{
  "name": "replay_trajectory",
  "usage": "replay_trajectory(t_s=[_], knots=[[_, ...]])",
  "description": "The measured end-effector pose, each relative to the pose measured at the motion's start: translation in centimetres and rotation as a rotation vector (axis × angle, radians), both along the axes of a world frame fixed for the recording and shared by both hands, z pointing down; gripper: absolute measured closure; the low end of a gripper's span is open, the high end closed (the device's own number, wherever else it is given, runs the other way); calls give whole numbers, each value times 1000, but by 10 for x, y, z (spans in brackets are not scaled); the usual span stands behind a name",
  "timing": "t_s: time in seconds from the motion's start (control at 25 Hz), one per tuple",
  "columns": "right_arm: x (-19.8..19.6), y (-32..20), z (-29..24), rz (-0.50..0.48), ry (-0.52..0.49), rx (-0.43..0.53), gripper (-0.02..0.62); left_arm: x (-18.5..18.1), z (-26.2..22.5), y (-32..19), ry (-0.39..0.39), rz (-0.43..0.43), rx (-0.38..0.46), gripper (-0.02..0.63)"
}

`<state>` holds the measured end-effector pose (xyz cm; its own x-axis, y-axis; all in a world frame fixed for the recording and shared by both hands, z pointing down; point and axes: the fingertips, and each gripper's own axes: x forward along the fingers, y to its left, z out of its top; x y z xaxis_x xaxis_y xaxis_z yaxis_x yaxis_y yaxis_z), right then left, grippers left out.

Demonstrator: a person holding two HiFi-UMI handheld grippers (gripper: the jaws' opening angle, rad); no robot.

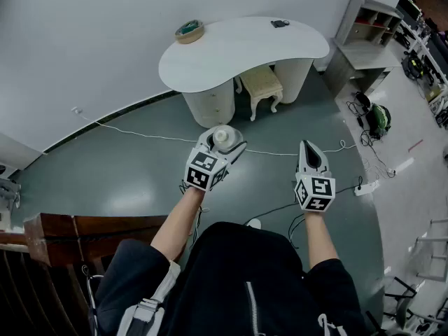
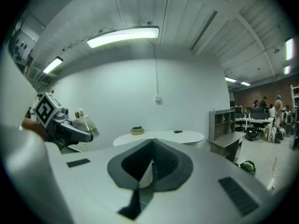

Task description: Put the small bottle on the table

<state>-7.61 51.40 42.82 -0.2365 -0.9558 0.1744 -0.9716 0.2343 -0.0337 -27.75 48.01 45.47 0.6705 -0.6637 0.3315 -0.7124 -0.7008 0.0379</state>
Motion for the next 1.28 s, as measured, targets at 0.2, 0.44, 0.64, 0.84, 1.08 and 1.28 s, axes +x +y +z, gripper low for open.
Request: replay_trajectory(t_s=[0.2, 0.44, 0.64, 0.84, 1.08, 1.28], knots=[[2, 1, 2, -10, -2, -1, 592, 2, 1, -4, 1, -3, -2, 269], [7, 6, 3, -21, -1, 8, 593, 10, 2, 0, 5, -10, -3, 268], [17, 13, 7, -27, -12, 5, 592, 23, 4, 7, -4, -13, -3, 270], [34, 21, 11, -26, -32, 3, 592, 39, 7, 13, -2, -31, -4, 268], [58, 14, 16, -20, -37, -4, 593, 64, 14, 7, -13, -18, -14, 270], [79, -6, 16, 0, -40, -11, 592, 88, 11, -17, -8, 4, -13, 269]])
